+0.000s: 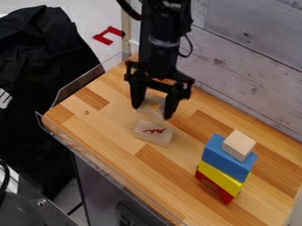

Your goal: Remove the square with hole and put it on top of the rectangle

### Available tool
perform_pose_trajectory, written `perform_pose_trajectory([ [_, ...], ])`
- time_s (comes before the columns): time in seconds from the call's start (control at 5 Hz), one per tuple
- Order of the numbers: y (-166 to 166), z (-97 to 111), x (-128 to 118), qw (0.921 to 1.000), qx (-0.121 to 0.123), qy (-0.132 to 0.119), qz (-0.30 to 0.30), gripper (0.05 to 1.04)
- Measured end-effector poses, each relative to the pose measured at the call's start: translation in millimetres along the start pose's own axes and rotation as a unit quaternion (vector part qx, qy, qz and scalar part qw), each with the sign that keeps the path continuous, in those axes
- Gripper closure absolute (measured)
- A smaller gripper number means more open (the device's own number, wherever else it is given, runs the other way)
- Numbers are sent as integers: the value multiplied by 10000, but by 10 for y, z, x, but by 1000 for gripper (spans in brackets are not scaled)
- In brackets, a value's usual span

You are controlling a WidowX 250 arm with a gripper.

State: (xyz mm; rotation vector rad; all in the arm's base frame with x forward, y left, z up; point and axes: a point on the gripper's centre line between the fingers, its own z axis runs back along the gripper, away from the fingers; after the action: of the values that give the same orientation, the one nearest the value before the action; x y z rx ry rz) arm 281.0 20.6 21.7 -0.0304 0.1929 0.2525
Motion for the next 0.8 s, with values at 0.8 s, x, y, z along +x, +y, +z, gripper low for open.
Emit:
perform_pose_trajectory([
  [0.8,70,-373,-21,9998,-143,108,23,285],
])
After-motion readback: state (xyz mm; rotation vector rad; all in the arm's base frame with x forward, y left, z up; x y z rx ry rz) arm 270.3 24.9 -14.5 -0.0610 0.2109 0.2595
